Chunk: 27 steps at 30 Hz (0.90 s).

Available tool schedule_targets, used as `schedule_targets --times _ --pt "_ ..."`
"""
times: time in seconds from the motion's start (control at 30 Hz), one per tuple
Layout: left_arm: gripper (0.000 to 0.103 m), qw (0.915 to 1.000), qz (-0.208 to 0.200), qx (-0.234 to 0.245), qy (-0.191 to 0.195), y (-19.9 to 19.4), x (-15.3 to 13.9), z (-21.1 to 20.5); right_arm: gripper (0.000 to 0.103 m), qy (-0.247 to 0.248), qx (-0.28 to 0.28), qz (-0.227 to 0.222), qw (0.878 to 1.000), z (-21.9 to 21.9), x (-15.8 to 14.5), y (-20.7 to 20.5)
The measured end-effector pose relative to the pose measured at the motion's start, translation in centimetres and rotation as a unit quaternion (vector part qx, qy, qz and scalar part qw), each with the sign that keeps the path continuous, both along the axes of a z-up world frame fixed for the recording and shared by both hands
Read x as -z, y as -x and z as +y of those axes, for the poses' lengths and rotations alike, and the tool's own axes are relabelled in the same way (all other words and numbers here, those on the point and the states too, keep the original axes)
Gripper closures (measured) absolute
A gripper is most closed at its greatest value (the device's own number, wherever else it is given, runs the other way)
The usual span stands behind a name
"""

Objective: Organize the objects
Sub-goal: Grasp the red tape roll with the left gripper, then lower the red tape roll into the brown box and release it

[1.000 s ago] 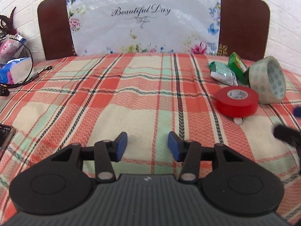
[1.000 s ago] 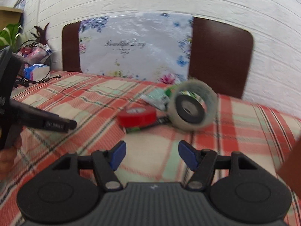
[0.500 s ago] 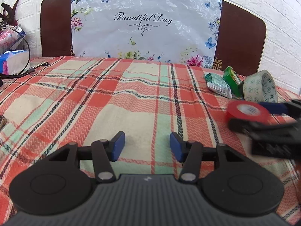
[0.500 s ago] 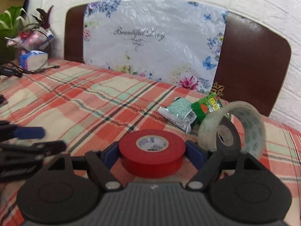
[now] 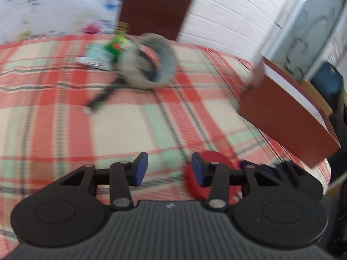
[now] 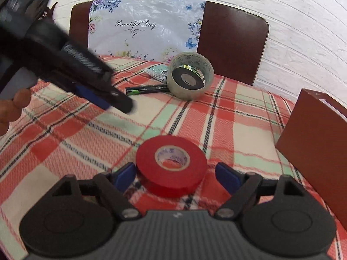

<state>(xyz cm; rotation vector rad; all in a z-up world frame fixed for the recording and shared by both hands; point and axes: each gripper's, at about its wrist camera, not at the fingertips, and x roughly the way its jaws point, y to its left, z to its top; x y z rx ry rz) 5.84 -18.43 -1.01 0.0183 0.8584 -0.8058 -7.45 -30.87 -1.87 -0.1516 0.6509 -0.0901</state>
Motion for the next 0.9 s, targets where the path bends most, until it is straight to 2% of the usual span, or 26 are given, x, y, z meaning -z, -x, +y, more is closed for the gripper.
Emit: schedule_targets --times 0.07,0.1,0.13,0.17,0.27,0.4,0.5,0.6,0.7,0.8,0.9 --pt "0.057 0.9988 -0.005 0.017 -0.046 0.8 0.7 -2.2 0.021 -0.005 -0.001 0.003 1.000 0.0 0.2 0.0" --pt "0.061 0.9981 -0.003 0.020 -0.058 0.9 1.2 -2.8 0.023 -0.012 -0.004 0.003 1.000 -0.2 0.3 -0.1" --pt "0.065 0.9979 0.008 0.023 -0.059 0.9 1.6 -3.1 0.028 -0.027 -0.011 0.005 1.000 -0.5 0.4 -0.2" --pt "0.074 0.9980 0.022 0.023 -0.055 0.9 1.7 -3.4 0.028 -0.041 -0.014 0.005 0.999 -0.8 0.4 -0.2" --pt "0.075 0.9971 0.011 0.022 -0.072 1.0 0.0 -4.9 0.029 -0.052 -0.009 -0.008 0.999 -1.0 0.1 0.4" --pt "0.075 0.9954 -0.060 0.065 -0.037 1.9 -5.6 -8.4 0.029 -0.010 0.026 -0.085 0.996 -1.8 -2.4 2.3" --pt "0.075 0.9888 -0.106 0.105 -0.003 2.9 -9.0 -12.7 0.029 0.046 0.072 -0.156 0.984 -4.2 -5.4 3.7" --pt "0.075 0.9800 -0.138 0.143 0.013 4.1 -10.2 -17.7 0.029 0.079 0.126 -0.192 0.970 -8.0 -7.6 4.5" --pt "0.075 0.9773 -0.128 0.167 0.020 4.4 -9.6 -22.4 0.029 0.081 0.179 -0.189 0.962 -12.6 -8.5 5.1" --pt "0.075 0.9779 -0.098 0.184 0.017 4.3 -8.3 -26.3 0.029 0.071 0.215 -0.163 0.960 -16.7 -8.5 5.6" --pt "0.075 0.9774 -0.084 0.194 0.010 4.9 -7.2 -28.7 0.028 0.058 0.239 -0.135 0.960 -19.9 -7.9 6.1"
